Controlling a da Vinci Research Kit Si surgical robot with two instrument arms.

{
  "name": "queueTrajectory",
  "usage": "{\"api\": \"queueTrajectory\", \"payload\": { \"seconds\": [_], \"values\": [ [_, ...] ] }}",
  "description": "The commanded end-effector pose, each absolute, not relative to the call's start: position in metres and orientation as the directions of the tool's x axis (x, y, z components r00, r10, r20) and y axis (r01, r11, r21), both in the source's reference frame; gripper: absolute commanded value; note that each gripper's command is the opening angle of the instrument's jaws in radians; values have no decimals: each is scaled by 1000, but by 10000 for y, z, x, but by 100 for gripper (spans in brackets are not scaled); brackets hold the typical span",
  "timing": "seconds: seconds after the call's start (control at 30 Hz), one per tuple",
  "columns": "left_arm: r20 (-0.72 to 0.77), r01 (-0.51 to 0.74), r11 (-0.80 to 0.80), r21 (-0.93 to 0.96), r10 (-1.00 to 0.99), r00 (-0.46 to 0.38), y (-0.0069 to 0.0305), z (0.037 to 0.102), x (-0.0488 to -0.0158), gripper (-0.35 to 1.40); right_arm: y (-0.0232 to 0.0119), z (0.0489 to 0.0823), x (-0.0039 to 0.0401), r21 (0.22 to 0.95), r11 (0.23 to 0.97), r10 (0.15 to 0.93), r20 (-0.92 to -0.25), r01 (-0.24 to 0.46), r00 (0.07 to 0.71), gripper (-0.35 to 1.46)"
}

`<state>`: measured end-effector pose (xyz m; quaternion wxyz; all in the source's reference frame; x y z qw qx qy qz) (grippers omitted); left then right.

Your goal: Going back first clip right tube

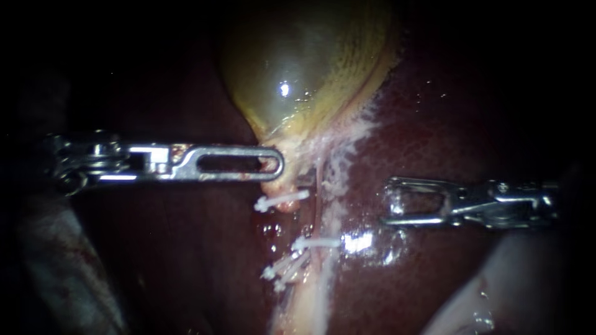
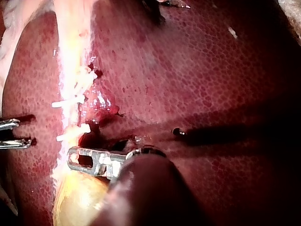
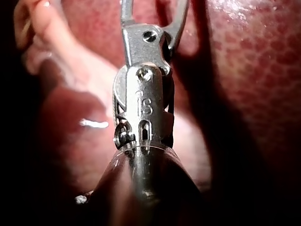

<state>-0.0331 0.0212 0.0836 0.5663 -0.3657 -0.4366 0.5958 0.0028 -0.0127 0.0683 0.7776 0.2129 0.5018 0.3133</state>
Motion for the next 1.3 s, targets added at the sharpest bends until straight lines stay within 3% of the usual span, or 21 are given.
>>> {"api": "queueTrajectory", "payload": {
  "seconds": [0.03, 0.83, 1.3],
  "values": [
    [58, -354, 22, -935, 994, -92, 212, 837, -331, -35, -126, 682, 26, 644, 714, 700, -648, -274, 301, 59],
    [53, -360, 20, -933, 995, -82, 211, 886, -339, -35, -130, 682, 44, 655, 713, 700, -650, -248, 296, 58],
    [42, -368, 13, -930, 997, -72, 208, 922, -362, -35, -130, 682, 49, 657, 713, 700, -650, -245, 296, 58]
  ]
}}
